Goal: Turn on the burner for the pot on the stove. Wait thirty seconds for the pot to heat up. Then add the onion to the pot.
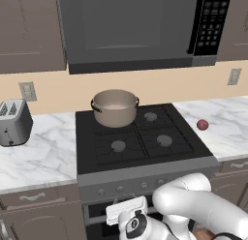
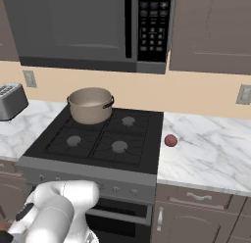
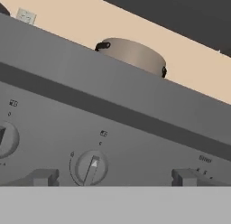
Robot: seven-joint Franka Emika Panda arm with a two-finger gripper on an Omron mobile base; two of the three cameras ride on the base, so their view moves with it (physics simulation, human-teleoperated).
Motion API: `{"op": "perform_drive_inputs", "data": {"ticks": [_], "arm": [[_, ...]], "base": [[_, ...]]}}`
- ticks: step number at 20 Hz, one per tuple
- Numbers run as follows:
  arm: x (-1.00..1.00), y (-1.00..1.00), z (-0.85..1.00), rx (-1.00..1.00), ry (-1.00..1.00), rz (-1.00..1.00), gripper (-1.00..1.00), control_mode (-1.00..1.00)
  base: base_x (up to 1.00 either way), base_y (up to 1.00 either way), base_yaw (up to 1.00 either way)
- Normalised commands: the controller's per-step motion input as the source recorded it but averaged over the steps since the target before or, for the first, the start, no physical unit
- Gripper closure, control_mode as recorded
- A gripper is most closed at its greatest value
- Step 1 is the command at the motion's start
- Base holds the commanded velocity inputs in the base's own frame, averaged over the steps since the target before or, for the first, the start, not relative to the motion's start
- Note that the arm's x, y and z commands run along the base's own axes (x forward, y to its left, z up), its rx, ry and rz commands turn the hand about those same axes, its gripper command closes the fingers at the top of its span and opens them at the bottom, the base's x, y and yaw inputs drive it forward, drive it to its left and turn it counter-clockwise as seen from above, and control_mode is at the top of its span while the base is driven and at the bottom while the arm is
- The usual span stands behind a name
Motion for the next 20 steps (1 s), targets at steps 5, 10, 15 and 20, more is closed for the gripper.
{"op": "perform_drive_inputs", "data": {"ticks": [5, 10, 15, 20], "arm": [[0.00, 0.00, 0.00, 0.01, 0.00, 0.00, -1.00, -1.00], [0.14, 0.00, 0.00, 0.00, 0.00, 0.00, -1.00, -1.00], [0.26, -0.01, 0.00, 0.00, 0.00, 0.00, -1.00, -1.00], [0.18, -0.01, 0.00, 0.00, 0.00, 0.00, -1.00, -1.00]], "base": [[0.00, 0.00, 0.00], [0.00, 0.00, 0.00], [0.00, 0.00, 0.00], [0.00, 0.00, 0.00]]}}
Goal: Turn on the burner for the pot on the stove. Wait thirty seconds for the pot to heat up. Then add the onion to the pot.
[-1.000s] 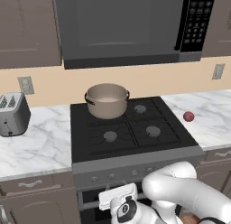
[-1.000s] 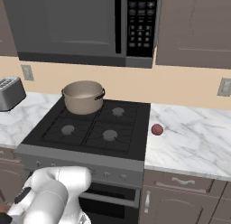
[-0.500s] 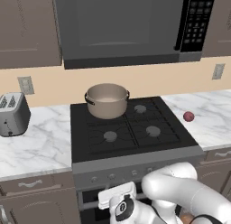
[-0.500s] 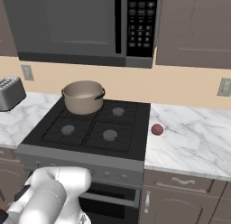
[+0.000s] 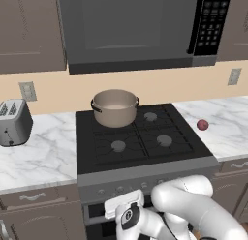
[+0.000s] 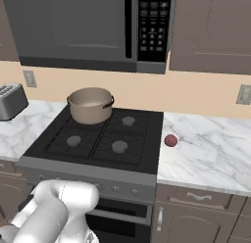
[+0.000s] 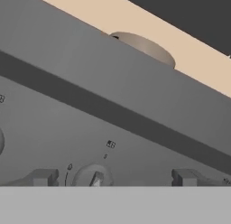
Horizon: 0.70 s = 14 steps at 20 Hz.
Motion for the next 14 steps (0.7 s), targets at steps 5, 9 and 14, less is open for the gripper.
{"op": "perform_drive_inputs", "data": {"ticks": [5, 9, 14], "arm": [[0.15, 0.00, 0.00, 0.00, 0.00, 0.00, -1.00, -1.00], [0.00, -0.07, -0.20, 0.00, 0.00, 0.00, -1.00, -1.00], [0.01, -0.16, -0.28, 0.00, 0.00, 0.00, -1.00, -1.00]], "base": [[0.00, 0.00, 0.00], [0.00, 0.00, 0.00], [0.00, 0.00, 0.00]]}}
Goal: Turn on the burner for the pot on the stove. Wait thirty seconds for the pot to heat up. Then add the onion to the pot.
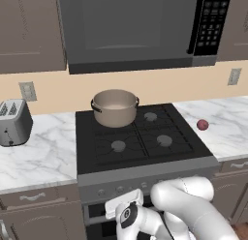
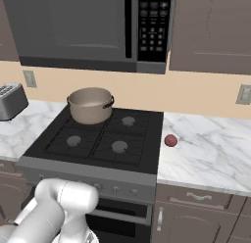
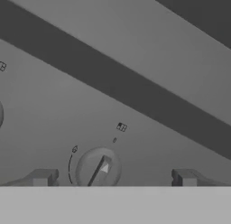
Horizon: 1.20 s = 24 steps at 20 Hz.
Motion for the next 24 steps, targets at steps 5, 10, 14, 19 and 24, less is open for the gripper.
{"op": "perform_drive_inputs", "data": {"ticks": [5, 10, 14, 19, 24], "arm": [[0.01, -0.08, -0.12, 0.04, 0.00, 0.00, -1.00, -1.00], [0.00, 0.00, 0.00, 0.10, 0.00, 0.00, -1.00, -1.00], [0.00, 0.00, 0.00, 0.18, 0.00, -0.01, -1.00, -1.00], [0.00, 0.00, 0.00, 0.01, 0.00, 0.00, -1.00, -1.00], [0.01, 0.00, 0.00, 0.00, 0.00, 0.00, -1.00, -1.00]], "base": [[0.00, 0.00, 0.00], [0.00, 0.00, 0.00], [0.00, 0.00, 0.00], [0.00, 0.00, 0.00], [0.00, 0.00, 0.00]]}}
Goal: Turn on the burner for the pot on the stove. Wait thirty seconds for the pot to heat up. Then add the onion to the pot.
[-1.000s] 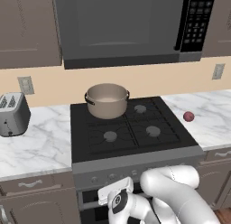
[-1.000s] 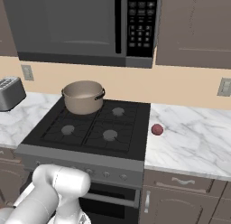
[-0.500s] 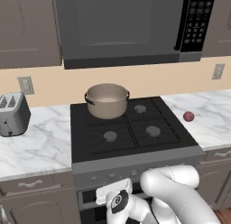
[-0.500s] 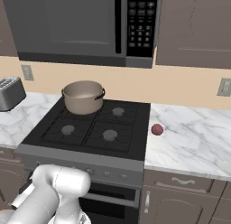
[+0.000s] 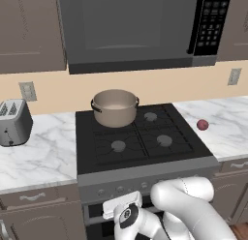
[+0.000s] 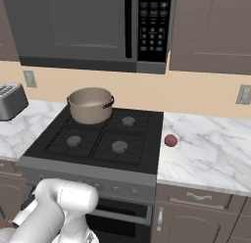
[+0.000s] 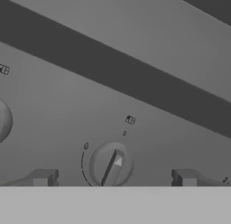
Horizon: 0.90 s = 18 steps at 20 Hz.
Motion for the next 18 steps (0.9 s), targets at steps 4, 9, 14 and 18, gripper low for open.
{"op": "perform_drive_inputs", "data": {"ticks": [4, 9, 14, 18], "arm": [[0.01, 0.00, 0.00, 0.00, 0.00, 0.00, -1.00, -1.00], [0.00, 0.00, 0.19, 0.00, -0.01, 0.00, -1.00, -1.00], [0.00, 0.00, 0.05, 0.00, -0.02, 0.00, -1.00, -1.00], [0.00, 0.00, 0.01, 0.00, -0.01, 0.00, -1.00, -1.00]], "base": [[0.00, 0.00, 0.00], [0.00, 0.00, 0.00], [0.00, 0.00, 0.00], [0.00, 0.00, 0.00]]}}
